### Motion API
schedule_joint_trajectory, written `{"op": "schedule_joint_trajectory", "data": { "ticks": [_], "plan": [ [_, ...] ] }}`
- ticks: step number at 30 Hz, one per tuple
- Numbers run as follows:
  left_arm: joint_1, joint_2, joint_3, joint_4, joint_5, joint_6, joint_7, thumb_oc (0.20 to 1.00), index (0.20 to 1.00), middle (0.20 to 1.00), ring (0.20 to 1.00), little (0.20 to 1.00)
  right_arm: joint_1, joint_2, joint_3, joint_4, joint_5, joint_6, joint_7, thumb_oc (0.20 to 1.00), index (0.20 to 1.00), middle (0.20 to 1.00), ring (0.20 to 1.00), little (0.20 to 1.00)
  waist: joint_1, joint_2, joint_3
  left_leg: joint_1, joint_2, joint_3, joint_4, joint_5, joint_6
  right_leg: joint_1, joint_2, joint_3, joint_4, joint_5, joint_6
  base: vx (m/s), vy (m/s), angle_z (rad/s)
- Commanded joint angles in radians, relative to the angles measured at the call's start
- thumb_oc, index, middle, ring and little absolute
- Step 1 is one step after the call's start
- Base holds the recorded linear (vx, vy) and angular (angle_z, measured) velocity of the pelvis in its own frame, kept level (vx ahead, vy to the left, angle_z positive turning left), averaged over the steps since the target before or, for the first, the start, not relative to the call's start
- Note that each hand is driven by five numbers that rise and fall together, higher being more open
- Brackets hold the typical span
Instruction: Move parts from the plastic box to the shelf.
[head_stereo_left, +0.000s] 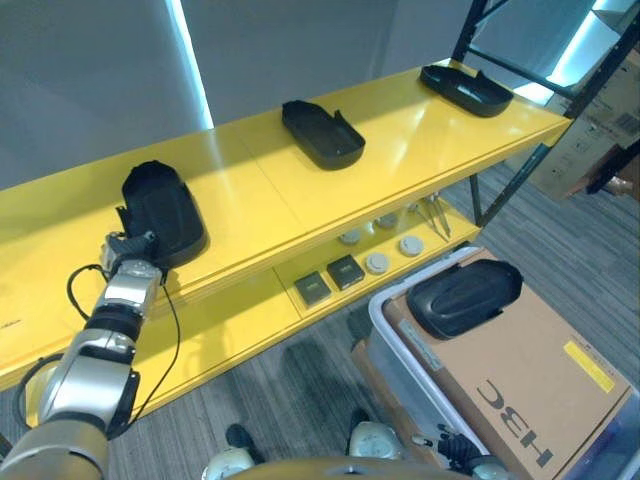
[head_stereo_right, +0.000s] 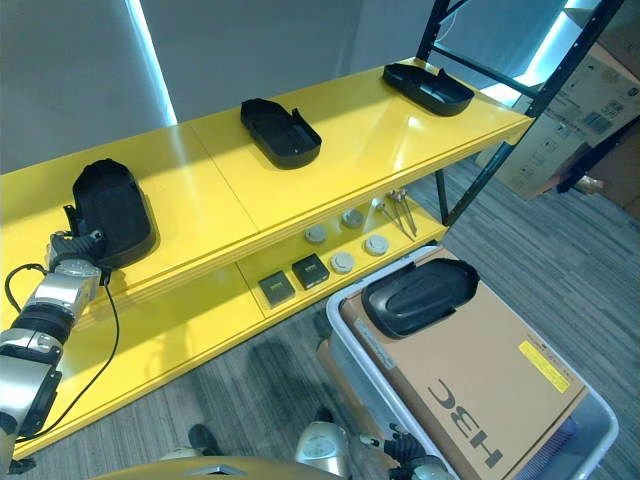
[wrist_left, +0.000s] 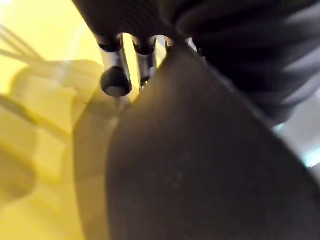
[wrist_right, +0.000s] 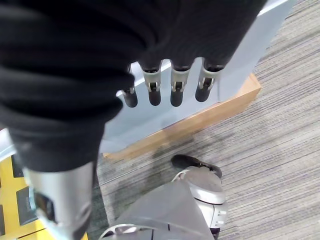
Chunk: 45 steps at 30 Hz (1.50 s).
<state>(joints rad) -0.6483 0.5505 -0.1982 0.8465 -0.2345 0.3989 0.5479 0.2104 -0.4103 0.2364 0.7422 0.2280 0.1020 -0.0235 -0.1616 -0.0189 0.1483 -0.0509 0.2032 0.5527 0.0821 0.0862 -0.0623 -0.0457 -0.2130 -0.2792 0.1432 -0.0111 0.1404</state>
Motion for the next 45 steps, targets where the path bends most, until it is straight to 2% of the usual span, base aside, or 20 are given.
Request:
{"op": "schedule_joint_trajectory", "data": {
  "ticks": [1,5,7,8,9,14,15,17,21,22,23,24,28,33,35,37,38,39,40,45],
  "plan": [
    [-0.087,0.055,0.023,0.026,0.017,-0.093,0.012,1.000,1.000,1.000,1.000,1.000,-0.014,0.006,0.039,-0.021,-0.018,-0.028,0.013,1.000,1.000,1.000,1.000,1.000,0.011,-0.006,0.019,0.045,0.103,-0.090,0.043,-0.065,-0.066,0.014,-0.028,0.012,-0.025,-0.004,0.063,0.00,0.000,0.00],
    [-0.060,0.075,0.027,-0.062,0.022,-0.132,0.011,1.000,1.000,1.000,1.000,1.000,-0.006,0.010,0.032,-0.046,-0.040,-0.010,0.012,1.000,1.000,1.000,1.000,1.000,0.025,-0.001,0.008,0.068,0.095,-0.089,0.028,-0.067,-0.064,0.037,-0.029,0.002,-0.048,0.005,0.064,0.00,0.008,0.00],
    [-0.021,0.081,0.050,-0.144,0.000,-0.218,0.061,1.000,1.000,1.000,1.000,1.000,-0.001,0.017,0.025,-0.052,-0.063,-0.007,0.005,1.000,1.000,1.000,1.000,1.000,0.041,0.000,0.004,0.080,0.088,-0.096,0.018,-0.069,-0.062,0.049,-0.030,-0.004,-0.054,0.006,0.064,0.00,0.034,0.01],
    [-0.012,0.085,0.054,-0.164,0.000,-0.230,0.066,1.000,1.000,1.000,1.000,1.000,0.001,0.018,0.025,-0.053,-0.068,-0.007,0.004,1.000,1.000,1.000,1.000,1.000,0.044,0.001,0.003,0.082,0.087,-0.096,0.016,-0.070,-0.062,0.052,-0.030,-0.006,-0.056,0.006,0.064,0.01,0.041,0.03],
    [0.058,0.113,0.093,-0.308,-0.006,-0.268,0.078,1.000,1.000,1.000,1.000,1.000,0.010,0.030,0.012,-0.049,-0.096,-0.006,-0.015,1.000,1.000,1.000,1.000,1.000,0.067,0.002,-0.002,0.093,0.079,-0.104,0.010,-0.074,-0.060,0.067,-0.032,-0.016,-0.066,0.008,0.064,0.01,0.032,0.02],
    [0.239,0.132,0.212,-0.609,0.031,-0.298,0.026,1.000,1.000,1.000,1.000,1.000,0.020,0.047,-0.027,-0.012,-0.102,-0.006,-0.037,1.000,1.000,1.000,1.000,1.000,0.121,0.002,-0.008,0.088,0.070,-0.123,0.004,-0.062,-0.047,0.080,-0.035,-0.034,-0.079,0.025,0.054,-0.03,0.030,0.09],
    [0.326,0.142,0.273,-0.737,0.034,-0.307,-0.037,1.000,1.000,1.000,1.000,1.000,0.031,0.053,-0.046,-0.012,-0.112,0.000,-0.042,1.000,1.000,1.000,1.000,1.000,0.147,0.003,-0.009,0.090,0.065,-0.137,0.000,-0.065,-0.045,0.090,-0.038,-0.044,-0.084,0.026,0.055,0.00,0.039,0.14],
    [0.377,0.146,0.311,-0.795,0.037,-0.323,-0.079,1.000,1.000,1.000,1.000,1.000,0.038,0.055,-0.056,-0.014,-0.112,0.005,-0.043,1.000,1.000,1.000,1.000,1.000,0.158,0.003,-0.010,0.093,0.061,-0.143,-0.003,-0.066,-0.044,0.096,-0.039,-0.050,-0.087,0.027,0.056,0.00,0.029,0.18],
    [0.547,0.147,0.408,-0.997,-0.044,-0.417,-0.331,1.000,1.000,1.000,1.000,1.000,0.056,0.066,-0.085,-0.017,-0.142,0.020,-0.034,1.000,1.000,1.000,1.000,1.000,0.202,0.005,-0.011,0.096,0.047,-0.162,-0.011,-0.072,-0.040,0.110,-0.046,-0.070,-0.092,0.029,0.058,-0.01,0.038,0.21],
    [0.585,0.135,0.418,-1.035,-0.083,-0.427,-0.388,0.922,0.922,0.922,0.922,0.922,0.059,0.066,-0.084,-0.012,-0.152,0.013,-0.031,1.000,1.000,1.000,1.000,1.000,0.210,0.006,-0.012,0.096,0.043,-0.167,-0.011,-0.073,-0.039,0.112,-0.047,-0.073,-0.090,0.029,0.058,-0.01,0.018,0.20],
    [0.597,0.129,0.421,-1.044,-0.090,-0.431,-0.412,0.743,0.743,0.743,0.743,0.743,0.060,0.066,-0.085,-0.010,-0.155,0.010,-0.029,1.000,1.000,1.000,1.000,1.000,0.214,0.006,-0.011,0.095,0.042,-0.170,-0.012,-0.073,-0.039,0.112,-0.048,-0.075,-0.090,0.030,0.058,-0.01,0.019,0.20],
    [0.622,0.123,0.409,-1.062,-0.126,-0.430,-0.452,0.200,0.200,0.200,0.200,0.200,0.062,0.068,-0.085,-0.007,-0.155,0.009,-0.027,1.000,1.000,1.000,1.000,1.000,0.219,0.007,-0.011,0.095,0.040,-0.171,-0.012,-0.074,-0.039,0.113,-0.049,-0.077,-0.088,0.029,0.059,0.00,0.015,0.11],
    [0.659,0.062,0.323,-1.082,-0.257,-0.444,-0.576,0.200,0.200,0.200,0.200,0.200,0.050,0.072,-0.062,0.035,-0.133,-0.013,-0.049,1.000,1.000,1.000,1.000,1.000,0.232,0.009,-0.008,0.093,0.034,-0.173,-0.012,-0.074,-0.034,0.113,-0.049,-0.079,-0.087,0.034,0.055,0.00,0.003,0.03],
    [0.646,0.007,0.223,-1.077,-0.327,-0.461,-0.644,0.200,0.200,0.200,0.200,0.200,0.033,0.067,-0.046,0.086,-0.129,-0.041,-0.054,1.000,1.000,1.000,1.000,1.000,0.228,0.009,-0.004,0.092,0.033,-0.167,-0.009,-0.074,-0.031,0.106,-0.047,-0.070,-0.086,0.039,0.051,-0.01,-0.009,-0.03],
    [0.638,-0.015,0.181,-1.069,-0.384,-0.448,-0.623,0.200,0.200,0.200,0.200,0.200,0.024,0.061,-0.043,0.107,-0.128,-0.051,-0.049,1.000,1.000,1.000,1.000,1.000,0.222,0.008,-0.002,0.093,0.033,-0.163,-0.009,-0.073,-0.031,0.105,-0.045,-0.066,-0.088,0.042,0.050,-0.01,-0.024,-0.08],
    [0.599,-0.015,0.116,-0.974,-0.349,-0.486,-0.545,0.200,0.200,0.200,0.200,0.200,0.020,0.050,-0.026,0.109,-0.151,-0.044,-0.040,1.000,1.000,1.000,1.000,1.000,0.201,0.005,-0.006,0.102,0.034,-0.148,-0.015,-0.071,-0.031,0.100,-0.043,-0.052,-0.088,0.044,0.051,0.03,-0.028,-0.10],
    [0.580,-0.020,0.094,-0.924,-0.362,-0.500,-0.531,0.200,0.200,0.200,0.200,0.200,0.022,0.047,-0.016,0.109,-0.152,-0.041,-0.039,1.000,1.000,1.000,1.000,1.000,0.192,0.005,-0.010,0.114,0.034,-0.155,-0.017,-0.088,-0.039,0.106,-0.041,-0.039,-0.086,0.032,0.060,0.01,-0.026,-0.08],
    [0.569,-0.024,0.086,-0.897,-0.363,-0.512,-0.529,0.200,0.200,0.200,0.200,0.200,0.020,0.045,-0.013,0.108,-0.153,-0.040,-0.037,1.000,1.000,1.000,1.000,1.000,0.189,0.003,-0.008,0.107,0.036,-0.139,-0.016,-0.072,-0.030,0.098,-0.041,-0.045,-0.086,0.044,0.050,0.08,-0.033,-0.12],
    [0.524,-0.044,0.052,-0.804,-0.325,-0.542,-0.493,0.200,0.200,0.200,0.200,0.200,0.013,0.041,0.002,0.120,-0.153,-0.039,-0.031,1.000,1.000,1.000,1.000,1.000,0.171,0.001,-0.012,0.123,0.038,-0.139,-0.016,-0.092,-0.038,0.106,-0.039,-0.029,-0.085,0.030,0.058,0.02,-0.034,-0.15],
    [0.463,-0.078,0.029,-0.697,-0.288,-0.551,-0.458,0.200,0.200,0.200,0.200,0.200,0.010,0.044,0.011,0.147,-0.177,-0.051,-0.027,1.000,1.000,1.000,1.000,1.000,0.148,-0.001,-0.017,0.132,0.041,-0.125,-0.016,-0.094,-0.039,0.104,-0.036,-0.014,-0.088,0.030,0.058,0.03,-0.020,-0.17]
  ]
}}
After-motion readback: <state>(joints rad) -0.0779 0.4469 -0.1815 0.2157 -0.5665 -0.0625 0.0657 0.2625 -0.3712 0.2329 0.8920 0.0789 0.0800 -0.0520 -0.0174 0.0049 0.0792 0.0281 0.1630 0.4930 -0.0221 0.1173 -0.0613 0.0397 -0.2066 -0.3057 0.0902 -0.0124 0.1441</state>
